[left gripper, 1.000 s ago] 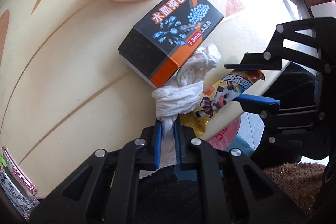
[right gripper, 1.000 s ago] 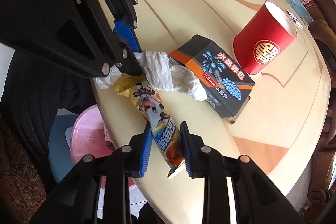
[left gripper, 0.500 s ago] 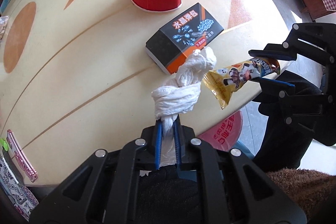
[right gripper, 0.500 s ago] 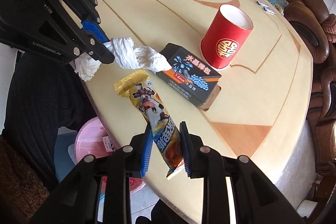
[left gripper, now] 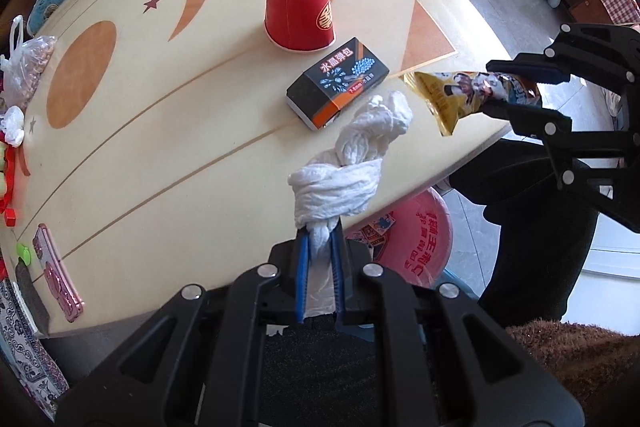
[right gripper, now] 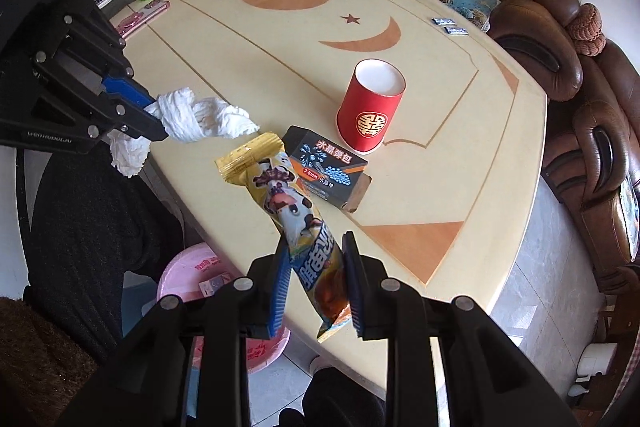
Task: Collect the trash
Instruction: 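Carry the tissue and snack wrapper with both tools over the pink bin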
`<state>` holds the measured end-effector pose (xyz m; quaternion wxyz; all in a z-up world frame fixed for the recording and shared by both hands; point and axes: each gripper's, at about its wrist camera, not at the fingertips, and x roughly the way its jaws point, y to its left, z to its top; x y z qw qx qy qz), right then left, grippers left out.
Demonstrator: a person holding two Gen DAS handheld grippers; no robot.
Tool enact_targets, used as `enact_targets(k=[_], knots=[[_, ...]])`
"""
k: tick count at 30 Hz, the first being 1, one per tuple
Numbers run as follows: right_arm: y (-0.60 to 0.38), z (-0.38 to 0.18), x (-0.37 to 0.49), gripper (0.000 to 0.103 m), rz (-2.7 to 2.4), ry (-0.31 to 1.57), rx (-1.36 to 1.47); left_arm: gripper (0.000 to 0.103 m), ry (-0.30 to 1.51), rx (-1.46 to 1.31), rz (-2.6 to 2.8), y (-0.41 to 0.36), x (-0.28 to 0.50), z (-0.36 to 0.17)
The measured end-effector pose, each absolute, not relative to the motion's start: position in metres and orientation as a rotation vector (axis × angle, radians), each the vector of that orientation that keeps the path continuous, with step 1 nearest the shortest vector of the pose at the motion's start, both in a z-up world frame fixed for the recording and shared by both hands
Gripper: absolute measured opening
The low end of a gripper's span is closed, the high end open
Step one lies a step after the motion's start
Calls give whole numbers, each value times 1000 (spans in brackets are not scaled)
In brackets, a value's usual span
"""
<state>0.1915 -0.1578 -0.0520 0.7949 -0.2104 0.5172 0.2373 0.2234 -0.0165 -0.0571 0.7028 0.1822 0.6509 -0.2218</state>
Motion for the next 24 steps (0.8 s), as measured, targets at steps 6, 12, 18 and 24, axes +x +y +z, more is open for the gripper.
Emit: enact_targets(k=[6, 12, 18, 24], knots=[[-155, -37, 163, 25, 507, 1104, -437, 11, 1413, 403, -493, -12, 193, -38], [-152, -23, 128, 25, 498, 1083, -422, 11, 1406, 392, -505, -7, 164, -40], [-147, -24, 104, 25, 490, 1079, -432, 11, 1404, 379, -524, -7, 142, -54], [-141, -44, 84, 26, 486, 1101, -444, 11, 1422, 387, -544, -13, 125, -79]])
